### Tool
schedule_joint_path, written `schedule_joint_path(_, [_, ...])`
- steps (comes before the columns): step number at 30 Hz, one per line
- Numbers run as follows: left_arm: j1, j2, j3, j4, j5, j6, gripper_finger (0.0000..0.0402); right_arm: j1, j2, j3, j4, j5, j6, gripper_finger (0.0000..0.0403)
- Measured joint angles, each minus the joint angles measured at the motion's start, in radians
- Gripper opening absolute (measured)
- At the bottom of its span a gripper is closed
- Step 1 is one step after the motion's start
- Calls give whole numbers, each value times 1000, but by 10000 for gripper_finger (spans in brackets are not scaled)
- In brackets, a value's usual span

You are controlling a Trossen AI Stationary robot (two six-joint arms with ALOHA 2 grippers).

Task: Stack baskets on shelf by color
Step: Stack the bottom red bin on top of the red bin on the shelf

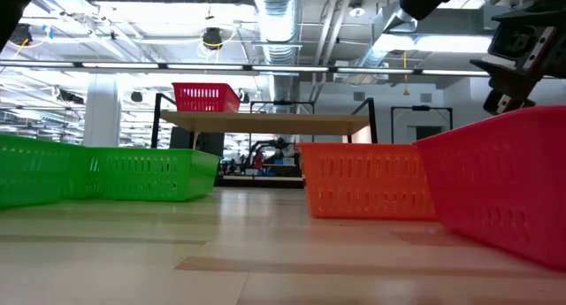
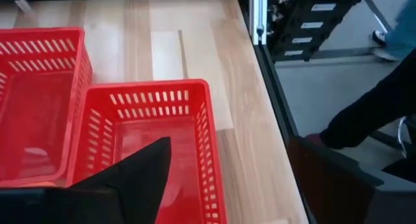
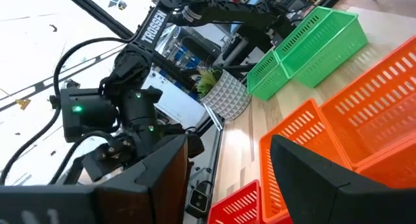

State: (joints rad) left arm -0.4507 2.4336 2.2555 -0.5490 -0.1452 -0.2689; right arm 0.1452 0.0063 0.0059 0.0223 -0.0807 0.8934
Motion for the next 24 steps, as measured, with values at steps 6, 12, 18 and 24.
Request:
schedule_joint_path(6, [-1,40,2,-15,-1,-11,286,0,0,0,0,0,-8,244])
schedule_joint_path(12, [-1,65,6,-21,30,-13,286,0,15,0,0,1,-11,244])
schedule_joint_path(18, [-1,73,-7,-32,47,-4,286,0,20,0,1,0,-12,244])
schedule_joint_path(24, [0,75,-20,-102,54,6,286,0,20,0,1,1,-11,244])
